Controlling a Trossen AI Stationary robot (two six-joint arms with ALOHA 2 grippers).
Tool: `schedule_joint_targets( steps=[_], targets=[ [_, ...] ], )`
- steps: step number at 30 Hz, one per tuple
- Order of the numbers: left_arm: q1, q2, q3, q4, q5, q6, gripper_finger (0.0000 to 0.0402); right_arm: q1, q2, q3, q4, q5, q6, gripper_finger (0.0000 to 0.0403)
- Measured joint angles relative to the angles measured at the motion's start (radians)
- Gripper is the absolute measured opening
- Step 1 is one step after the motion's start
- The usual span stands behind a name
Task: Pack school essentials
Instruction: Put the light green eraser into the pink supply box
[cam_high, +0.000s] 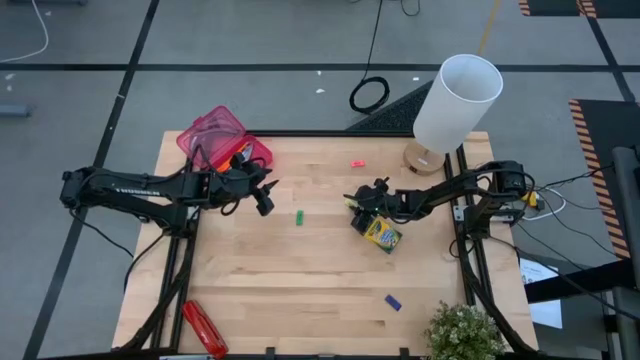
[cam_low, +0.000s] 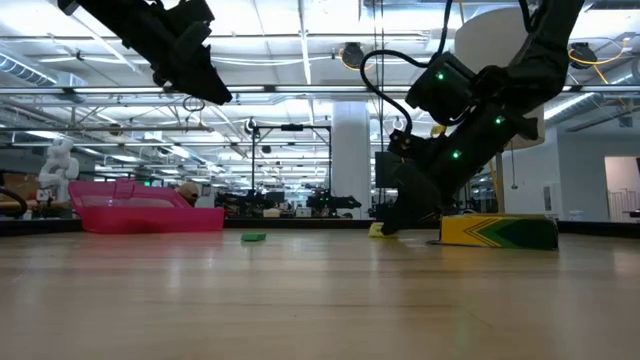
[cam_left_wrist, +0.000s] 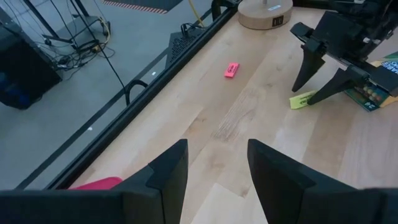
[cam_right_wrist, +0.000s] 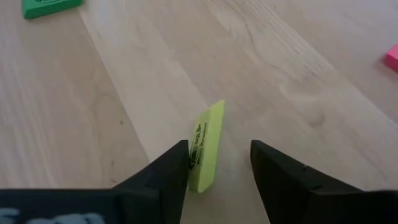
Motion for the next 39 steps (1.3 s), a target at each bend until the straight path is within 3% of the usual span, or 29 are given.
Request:
schedule_joint_targets(
  steps=[6,18,39],
  targets=[
    [0.0,0.0,0.0,0.0,0.0,0.011,0.017,0.0,0.0,0.0,0.0,-0.017,-0.025,0.0162],
    [0.0,0.0,0.0,0.005,0.0,0.012,0.017,0.0,-0.002,0.002,-0.02,-0.019,-0.048,0.0063],
    [0.0,0.0,0.0,0.007,0.0,0.011,0.017,0.001,-0.002,0.0,0.02,-0.031,-0.099,0.0074]
  ],
)
